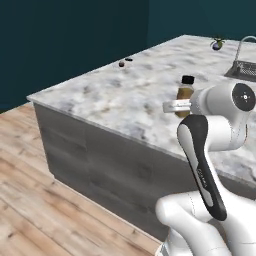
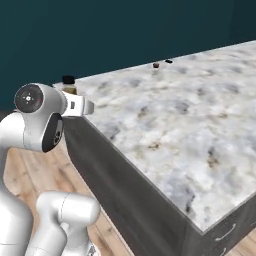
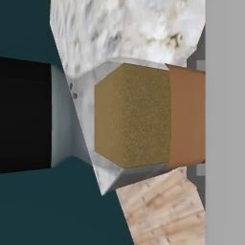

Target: Take the cinnamon bottle from the cabinet and place it on the dining table, next to the plate with the cupcake. Then take the chocolate from the dining counter and place it on the cupcake plate.

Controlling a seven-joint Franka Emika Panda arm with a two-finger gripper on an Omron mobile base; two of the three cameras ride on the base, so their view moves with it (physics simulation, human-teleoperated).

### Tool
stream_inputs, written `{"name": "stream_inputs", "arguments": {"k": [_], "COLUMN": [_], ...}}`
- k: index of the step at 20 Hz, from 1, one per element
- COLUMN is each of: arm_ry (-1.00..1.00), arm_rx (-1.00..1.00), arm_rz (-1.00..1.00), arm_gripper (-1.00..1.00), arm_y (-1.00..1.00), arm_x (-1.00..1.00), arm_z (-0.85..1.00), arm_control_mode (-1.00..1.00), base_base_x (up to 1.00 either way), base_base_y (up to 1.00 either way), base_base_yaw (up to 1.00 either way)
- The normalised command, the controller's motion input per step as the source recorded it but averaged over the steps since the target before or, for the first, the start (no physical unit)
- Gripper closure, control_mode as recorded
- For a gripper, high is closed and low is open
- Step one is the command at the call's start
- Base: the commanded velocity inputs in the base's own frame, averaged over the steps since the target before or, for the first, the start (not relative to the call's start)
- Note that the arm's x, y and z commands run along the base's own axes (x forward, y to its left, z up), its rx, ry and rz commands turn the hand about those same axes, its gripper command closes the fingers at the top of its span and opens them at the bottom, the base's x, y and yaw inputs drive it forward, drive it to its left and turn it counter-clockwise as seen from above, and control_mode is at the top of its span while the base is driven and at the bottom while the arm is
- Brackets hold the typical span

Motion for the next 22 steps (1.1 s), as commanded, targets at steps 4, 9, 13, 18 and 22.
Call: {"name": "stream_inputs", "arguments": {"k": [4,9,13,18,22], "arm_ry": [0.00,0.00,0.00,0.00,0.00], "arm_rx": [0.00,0.00,0.00,0.00,0.00], "arm_rz": [0.00,0.00,0.00,0.00,0.00], "arm_gripper": [1.00,1.00,1.00,1.00,1.00], "arm_y": [0.00,0.00,0.00,0.00,0.00], "arm_x": [0.00,0.00,0.00,0.00,0.00], "arm_z": [0.00,0.00,0.00,0.00,0.00], "arm_control_mode": [1.00,1.00,1.00,1.00,1.00], "base_base_x": [0.32,0.33,0.35,0.37,0.39], "base_base_y": [0.82,0.81,0.79,0.78,0.74], "base_base_yaw": [-0.06,-0.07,-0.09,-0.11,-0.17]}}
